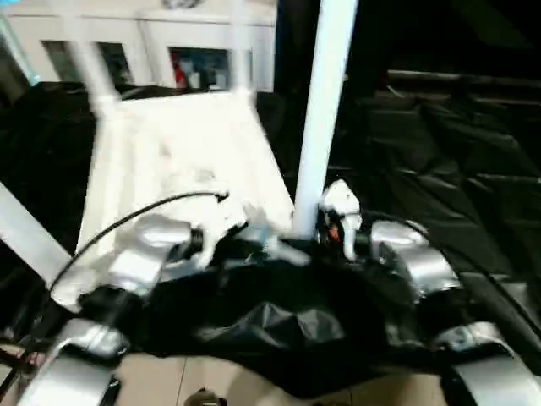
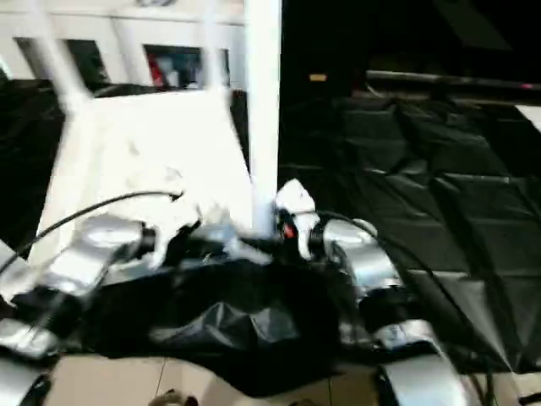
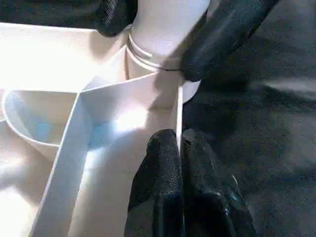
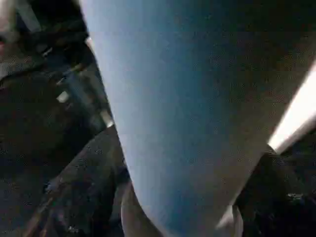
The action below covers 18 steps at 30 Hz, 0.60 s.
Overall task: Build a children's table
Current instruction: Rotate leg to tighten
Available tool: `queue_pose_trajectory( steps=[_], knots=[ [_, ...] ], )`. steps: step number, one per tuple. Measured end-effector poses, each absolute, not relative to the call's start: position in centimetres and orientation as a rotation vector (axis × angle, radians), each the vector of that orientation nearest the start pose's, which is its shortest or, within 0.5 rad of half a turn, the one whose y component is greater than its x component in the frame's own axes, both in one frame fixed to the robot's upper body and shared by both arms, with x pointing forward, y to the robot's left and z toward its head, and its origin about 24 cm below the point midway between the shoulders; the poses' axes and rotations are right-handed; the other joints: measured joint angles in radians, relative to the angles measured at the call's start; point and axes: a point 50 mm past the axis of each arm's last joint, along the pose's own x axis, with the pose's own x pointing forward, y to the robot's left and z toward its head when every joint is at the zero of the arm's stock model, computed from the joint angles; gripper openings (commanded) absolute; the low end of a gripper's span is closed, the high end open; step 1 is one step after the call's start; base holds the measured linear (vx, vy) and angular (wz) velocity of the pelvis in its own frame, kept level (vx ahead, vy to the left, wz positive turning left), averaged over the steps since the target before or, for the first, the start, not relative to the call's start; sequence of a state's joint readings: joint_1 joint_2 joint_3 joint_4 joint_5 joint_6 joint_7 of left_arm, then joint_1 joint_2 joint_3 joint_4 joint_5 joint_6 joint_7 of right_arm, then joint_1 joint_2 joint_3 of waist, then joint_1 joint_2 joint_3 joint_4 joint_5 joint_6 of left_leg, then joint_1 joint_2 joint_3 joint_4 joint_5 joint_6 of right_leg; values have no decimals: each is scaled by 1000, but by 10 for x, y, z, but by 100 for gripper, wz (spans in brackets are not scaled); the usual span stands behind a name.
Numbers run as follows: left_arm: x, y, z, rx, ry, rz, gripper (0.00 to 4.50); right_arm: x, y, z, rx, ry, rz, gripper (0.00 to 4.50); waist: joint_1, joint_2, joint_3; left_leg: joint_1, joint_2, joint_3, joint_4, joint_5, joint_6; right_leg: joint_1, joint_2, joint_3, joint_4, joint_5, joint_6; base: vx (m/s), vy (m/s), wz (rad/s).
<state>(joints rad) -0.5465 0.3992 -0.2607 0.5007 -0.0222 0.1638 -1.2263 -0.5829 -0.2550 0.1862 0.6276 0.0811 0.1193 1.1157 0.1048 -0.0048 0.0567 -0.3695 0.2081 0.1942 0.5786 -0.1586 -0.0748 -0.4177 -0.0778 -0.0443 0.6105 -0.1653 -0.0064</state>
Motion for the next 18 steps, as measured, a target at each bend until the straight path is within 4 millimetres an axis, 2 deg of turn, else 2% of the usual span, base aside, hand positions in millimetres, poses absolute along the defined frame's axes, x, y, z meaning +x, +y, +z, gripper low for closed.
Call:
queue_pose_trajectory(
  steps=[2, 7, 15, 18],
  knots=[
    [307, 144, 55, 351, 454, -1346, 0, 318, -115, 50, -165, 349, 1274, 297, -2, 0, 0, 0, 0, 0, 0, 0, 0, 0, 0, 0, 0, 0, 0, 0, 0, 0],
    [303, 151, 57, 354, 460, -1373, 0, 316, -114, 52, -168, 353, 1321, 266, -2, 0, 0, 0, 0, 0, -1, 0, 0, -1, 0, 0, 0, 0, 0, 0, 0, 0],
    [301, 150, 55, 336, 470, -1389, 0, 309, -110, 47, -107, 360, 1335, 251, 6, -1, 0, 0, 0, 0, 0, 0, 0, 0, 0, 0, 0, 0, 0, 0, 0, 0],
    [304, 147, 54, 327, 462, -1330, 0, 312, -108, 45, -91, 345, 1246, 250, 2, 0, 0, 1, 0, 0, 0, 0, 0, 0, 0, 1, 1, 0, 0, 0, 0, 0]
  ],
)
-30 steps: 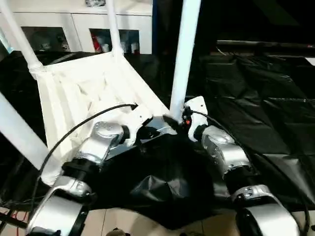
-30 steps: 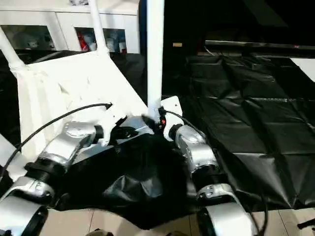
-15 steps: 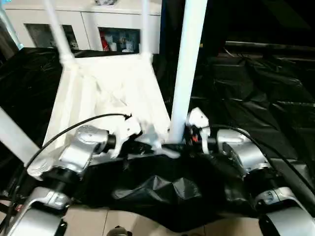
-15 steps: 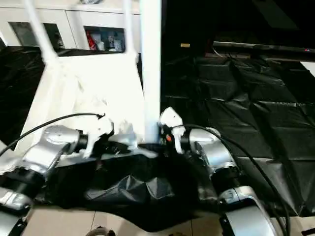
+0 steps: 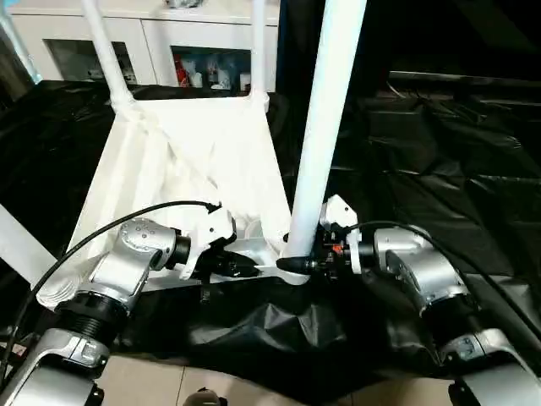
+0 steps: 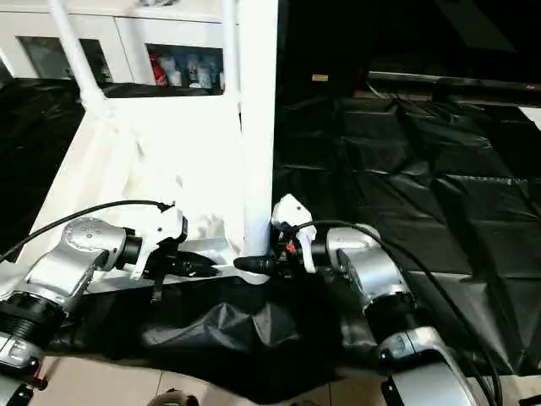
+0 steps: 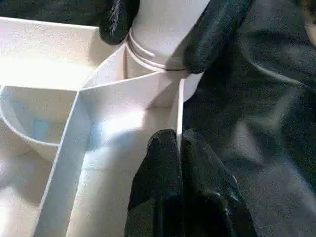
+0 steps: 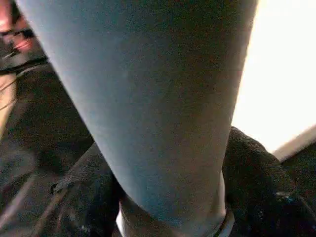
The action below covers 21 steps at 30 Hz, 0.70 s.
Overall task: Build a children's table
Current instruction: Rotate leg to tighten
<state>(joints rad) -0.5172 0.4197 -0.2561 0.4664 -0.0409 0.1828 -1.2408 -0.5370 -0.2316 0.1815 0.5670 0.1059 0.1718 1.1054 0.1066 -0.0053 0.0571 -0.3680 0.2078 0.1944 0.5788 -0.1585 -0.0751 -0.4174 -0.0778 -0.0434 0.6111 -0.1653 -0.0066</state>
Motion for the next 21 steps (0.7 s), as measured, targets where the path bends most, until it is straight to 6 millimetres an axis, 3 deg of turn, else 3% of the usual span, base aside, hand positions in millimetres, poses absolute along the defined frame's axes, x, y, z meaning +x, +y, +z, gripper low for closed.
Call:
queue_pose_trajectory(
  steps=[6, 12, 13, 14, 21],
  knots=[
    [329, 127, 53, 301, 449, -1086, 0, 338, -91, 39, 30, 302, 770, 248, -31, 0, 0, 2, 0, -1, 0, 0, -1, -1, 0, -1, 0, 1, 2, 0, 0, 0],
    [339, 108, 53, 283, 432, -973, 0, 348, -83, 38, 71, 282, 531, 248, -28, 0, 0, 1, -1, -1, -2, 0, -1, -1, 0, -1, -1, 1, 3, 0, 0, 0],
    [340, 105, 53, 280, 431, -969, 0, 349, -83, 38, 69, 279, 520, 304, -25, 1, 0, 1, -1, -1, -2, 0, -1, -1, 0, 0, -1, 1, 3, 0, 0, 0],
    [340, 105, 53, 279, 431, -968, 0, 349, -83, 38, 74, 276, 516, 318, -23, 1, -1, 1, -1, 0, -2, 0, -1, -1, 0, 0, -1, 1, 3, 0, 0, 0],
    [341, 102, 54, 318, 410, -976, 0, 348, -86, 38, 7, 256, 567, 362, -20, 3, 0, 0, -1, 0, -3, 0, 0, -1, 0, 0, -2, 1, 2, 0, 0, 0]
  ],
)
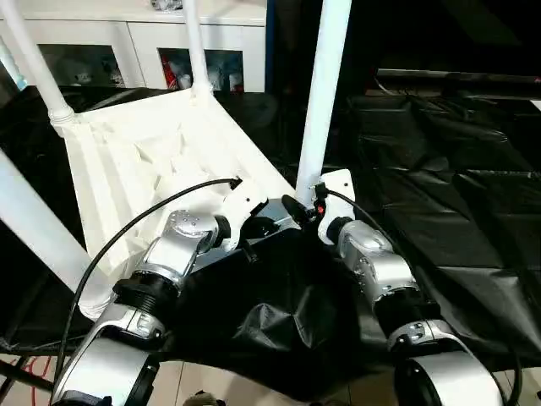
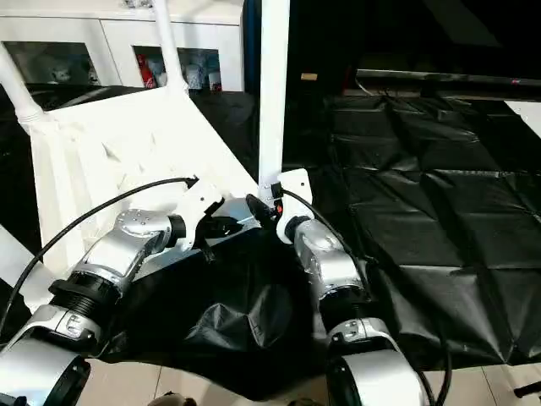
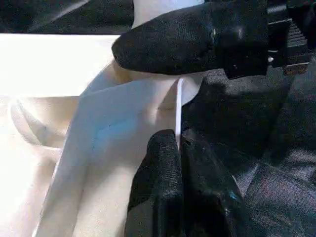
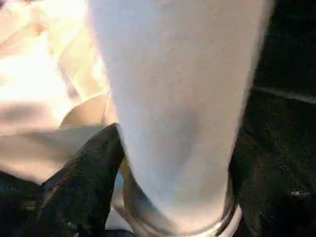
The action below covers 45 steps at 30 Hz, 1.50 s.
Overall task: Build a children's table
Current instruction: Rotate leg to tighten, then rotate table base
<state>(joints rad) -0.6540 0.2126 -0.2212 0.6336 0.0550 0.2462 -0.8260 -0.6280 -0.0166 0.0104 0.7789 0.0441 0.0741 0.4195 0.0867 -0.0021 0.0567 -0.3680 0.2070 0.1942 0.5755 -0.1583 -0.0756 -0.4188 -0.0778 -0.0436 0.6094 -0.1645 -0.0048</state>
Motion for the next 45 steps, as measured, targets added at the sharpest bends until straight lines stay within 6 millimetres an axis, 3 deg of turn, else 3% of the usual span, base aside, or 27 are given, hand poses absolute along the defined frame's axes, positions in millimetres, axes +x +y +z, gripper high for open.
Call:
queue_pose_trajectory(
  steps=[6, 11, 14, 19, 21, 24, 29, 33, 37, 39, 41, 45],
  knots=[
    [339, 100, 53, 365, 380, -1026, 0, 340, -114, 40, -96, 244, 728, 362, 11, 1, 0, -1, 0, 0, 1, 0, 0, 1, -1, 0, 0, 0, 0, 0, 0, 0],
    [338, 100, 54, 397, 359, -1057, 0, 324, -168, 49, -173, 281, 908, 362, 24, 1, 1, -1, 0, 0, 2, 0, 0, 2, -1, 0, -1, 0, 0, 0, 0, 0],
    [338, 103, 53, 406, 355, -1055, 0, 319, -179, 50, -165, 307, 954, 362, 19, 1, 1, -1, 0, 0, 2, 0, 0, 1, 0, -1, 1, 0, 0, 0, 0, 0],
    [334, 103, 52, 425, 342, -1105, 0, 318, -196, 59, -162, 317, 973, 362, 27, 2, 0, -1, 0, 0, 3, 0, 0, 1, -1, -1, 1, 0, 0, 0, 0, 0],
    [333, 103, 52, 425, 340, -1113, 44, 317, -194, 64, -153, 303, 995, 364, 27, 2, 0, -1, 0, 0, 3, 0, 0, 1, -1, -1, 0, 0, 0, 0, 0, 0],
    [331, 101, 54, 369, 307, -1116, 65, 310, -185, 63, -119, 299, 1057, 364, 28, 1, 1, -3, 1, -1, 3, 0, 1, 1, -1, -2, 0, 0, 0, 0, 0, 0],
    [326, 87, 73, 241, 192, -1114, 102, 301, -151, 53, -74, 311, 1173, 364, 25, 1, 1, -4, 1, -1, 4, -1, 2, 0, -1, -2, 0, 0, 0, 0, 0, 0],
    [314, 113, 82, 183, 169, -1023, 127, 299, -138, 53, -60, 281, 1182, 364, 4, -2, 2, -3, 1, -1, 3, -1, 2, 0, 0, -2, 0, -3, 4, 0, 0, 0],
    [303, 124, 78, 138, 199, -1003, 152, 300, -136, 53, -54, 274, 1163, 364, 4, -5, 3, -4, 1, -1, 3, -1, 1, 0, 0, -1, 0, -4, 6, 0, 0, 0],
    [281, 134, 81, 108, 192, -994, 170, 301, -123, 55, -22, 245, 1153, 364, -6, -11, 3, -2, 1, 1, 1, -1, 1, 0, 0, 1, 0, -5, 7, 0, 0, 0],
    [246, 143, 72, 58, 238, -994, 186, 305, -118, 54, 7, 235, 1101, 364, -21, -25, 6, -1, 1, 0, -2, -3, 0, 0, 0, -1, 0, -9, 7, 0, 0, 0],
    [219, 156, 60, 28, 312, -958, 226, 318, -112, 58, 34, 220, 1027, 364, -13, -41, 15, -3, 2, -1, -2, -3, -1, -2, 2, -1, 1, -9, 7, 0, 0, 0]
  ],
)
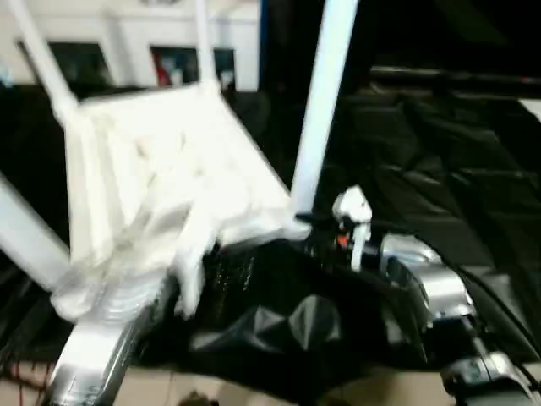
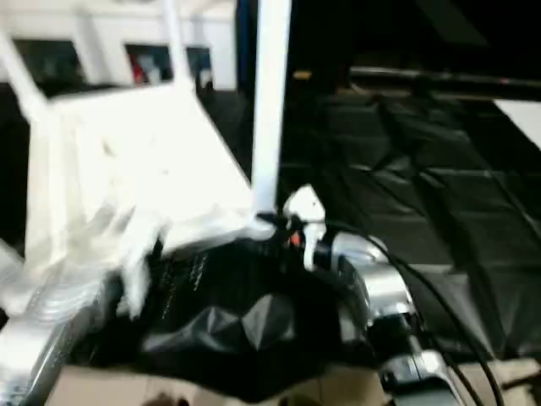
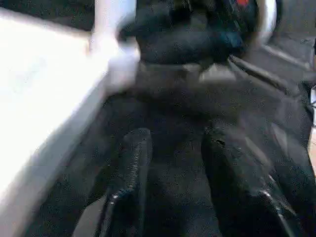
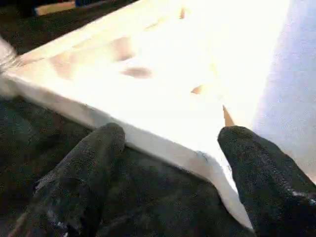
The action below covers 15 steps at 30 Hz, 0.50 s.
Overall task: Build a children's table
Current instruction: Rotate table base
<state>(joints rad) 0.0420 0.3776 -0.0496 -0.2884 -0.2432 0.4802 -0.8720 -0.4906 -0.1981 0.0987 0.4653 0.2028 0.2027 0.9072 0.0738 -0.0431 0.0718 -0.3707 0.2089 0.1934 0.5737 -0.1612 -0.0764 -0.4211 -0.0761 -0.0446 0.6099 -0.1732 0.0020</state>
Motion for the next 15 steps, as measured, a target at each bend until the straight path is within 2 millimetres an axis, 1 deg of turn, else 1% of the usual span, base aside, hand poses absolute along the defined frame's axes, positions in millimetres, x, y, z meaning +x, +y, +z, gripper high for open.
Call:
queue_pose_trajectory(
  steps=[2, 3, 5, 6, 8, 9, 10, 11, 12, 13, 14, 15],
  knots=[
    [207, 160, 60, 24, 310, -949, 238, 326, -105, 62, 50, 202, 999, 364, -4, -5, 3, 1, -1, 0, 0, 0, 0, 1, 0, 1, 0, 0, 0, 0, 0, 0],
    [202, 160, 59, 11, 315, -951, 260, 330, -103, 64, 50, 197, 976, 364, -5, -11, 6, 1, -1, 0, 0, 0, 0, 1, 0, 2, -1, 0, 0, 0, 0, 0],
    [194, 165, 58, 2, 330, -947, 260, 338, -99, 65, 58, 193, 929, 364, -8, -16, 8, 0, -1, 0, 0, 0, 0, 1, 0, 2, -1, 0, 0, 0, 0, 0],
    [189, 169, 58, 6, 345, -944, 275, 344, -98, 66, 65, 191, 884, 364, -11, -17, 8, 0, -1, 0, 1, 0, 0, 1, 0, 2, -1, 0, 0, 0, 0, 0],
    [187, 174, 60, 11, 349, -934, 290, 349, -101, 68, 64, 182, 824, 364, -10, -16, 9, -1, -1, 0, 1, 0, 0, 1, 0, 3, -2, -1, 1, 0, 0, 0],
    [181, 179, 62, 16, 360, -931, 290, 355, -99, 69, 67, 184, 777, 364, -14, -16, 9, -1, -1, 0, 1, 0, 0, 0, 1, 4, -2, -1, 1, 0, 0, 0],
    [179, 182, 64, 23, 367, -934, 308, 359, -101, 70, 68, 180, 738, 364, -14, -16, 9, -1, -1, 0, 0, 0, 0, 0, 1, 3, -2, -1, 2, 0, 0, 0],
    [175, 187, 65, 32, 382, -943, 308, 363, -102, 71, 71, 180, 699, 364, -15, -15, 10, -1, -1, 0, 0, 0, 0, 0, 1, 3, -2, -2, 2, 0, 0, 0],
    [172, 189, 65, 41, 395, -957, 316, 365, -105, 73, 72, 177, 668, 364, -13, -15, 10, -1, -1, 0, 0, 0, 0, 0, 1, 3, -2, -2, 2, 0, 0, 0],
    [167, 192, 65, 39, 416, -982, 329, 369, -103, 74, 74, 178, 635, 364, -14, -15, 10, -1, -1, 1, -1, -1, 0, -1, 1, 3, -1, -3, 2, 0, 0, 0],
    [164, 198, 66, 44, 430, -987, 329, 372, -105, 74, 76, 176, 600, 364, -12, -15, 10, -2, -1, 1, -1, 0, 0, -1, 1, 3, -1, -2, 1, 0, 0, 0],
    [161, 206, 68, 58, 446, -982, 351, 375, -109, 75, 79, 176, 553, 364, -9, -15, 10, -2, -1, 1, -1, 0, 0, -1, 1, 2, 0, -2, -2, 0, 0, 0]
  ],
)
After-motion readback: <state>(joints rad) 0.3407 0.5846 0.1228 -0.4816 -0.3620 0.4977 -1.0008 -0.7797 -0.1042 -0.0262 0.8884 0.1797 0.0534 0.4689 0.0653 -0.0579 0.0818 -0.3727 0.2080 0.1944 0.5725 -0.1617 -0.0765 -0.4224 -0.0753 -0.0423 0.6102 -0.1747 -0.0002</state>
